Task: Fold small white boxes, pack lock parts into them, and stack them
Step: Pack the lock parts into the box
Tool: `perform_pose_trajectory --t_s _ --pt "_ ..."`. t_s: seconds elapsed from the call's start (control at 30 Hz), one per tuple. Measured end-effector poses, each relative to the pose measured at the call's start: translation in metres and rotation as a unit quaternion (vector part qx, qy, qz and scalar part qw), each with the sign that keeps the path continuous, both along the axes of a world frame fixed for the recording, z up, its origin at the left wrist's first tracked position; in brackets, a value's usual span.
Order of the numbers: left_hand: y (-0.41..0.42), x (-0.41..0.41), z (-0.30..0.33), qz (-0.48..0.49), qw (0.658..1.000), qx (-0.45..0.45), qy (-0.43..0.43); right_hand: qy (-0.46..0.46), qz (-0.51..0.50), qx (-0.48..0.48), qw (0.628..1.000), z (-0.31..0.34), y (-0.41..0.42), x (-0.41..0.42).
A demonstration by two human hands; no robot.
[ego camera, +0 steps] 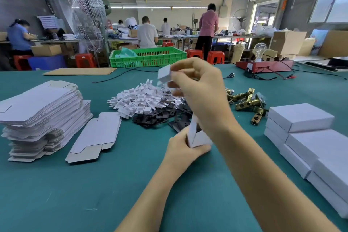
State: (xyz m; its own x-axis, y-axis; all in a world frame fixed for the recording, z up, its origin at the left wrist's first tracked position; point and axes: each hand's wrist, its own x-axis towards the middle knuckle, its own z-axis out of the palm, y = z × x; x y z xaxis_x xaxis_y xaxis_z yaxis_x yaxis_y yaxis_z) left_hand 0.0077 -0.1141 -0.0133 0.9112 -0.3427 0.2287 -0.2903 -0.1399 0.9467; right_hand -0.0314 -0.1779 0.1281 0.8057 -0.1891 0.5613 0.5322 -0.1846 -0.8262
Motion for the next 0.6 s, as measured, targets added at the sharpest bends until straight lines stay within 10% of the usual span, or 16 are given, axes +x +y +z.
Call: perform_pose_trajectory --t_s 0.2,0.6 --pt "-0.003 0.001 -0.002 0.012 1.0 0.021 -0.018 0.084 -0.034 0.156 0.984 0.022 -0.1 -0.01" --pt "-0.015 -0.013 0.007 0.095 0.995 -0.032 0.019 0.121 -0.142 -0.1 0.977 0.019 -0.156 -0.015"
